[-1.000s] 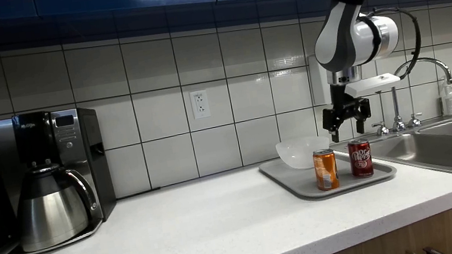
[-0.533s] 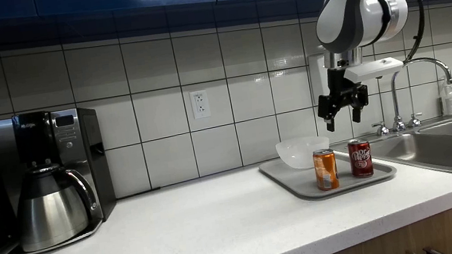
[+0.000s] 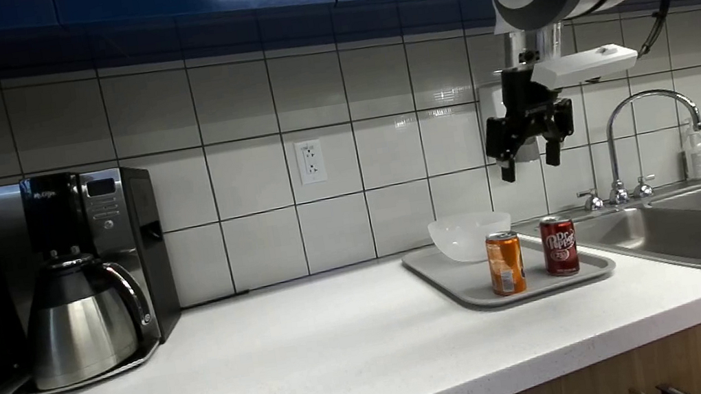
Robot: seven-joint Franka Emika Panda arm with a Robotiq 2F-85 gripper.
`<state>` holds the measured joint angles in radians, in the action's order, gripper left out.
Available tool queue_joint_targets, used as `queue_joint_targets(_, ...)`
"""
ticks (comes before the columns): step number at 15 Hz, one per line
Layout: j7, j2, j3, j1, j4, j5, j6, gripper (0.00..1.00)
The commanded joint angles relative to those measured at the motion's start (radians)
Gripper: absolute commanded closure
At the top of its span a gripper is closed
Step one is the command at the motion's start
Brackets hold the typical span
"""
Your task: Put the orange and red cans on the tray
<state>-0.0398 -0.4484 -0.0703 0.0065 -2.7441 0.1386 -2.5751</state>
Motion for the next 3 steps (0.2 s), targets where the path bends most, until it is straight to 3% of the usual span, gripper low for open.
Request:
queue_joint_targets(1, 0.002, -0.003, -0.001, 0.000, 0.001, -0.002, 0.001, 0.00)
queue_joint_targets(3, 0.002, 0.014, 0.005, -0.002, 0.002, -0.003, -0.003, 0.00)
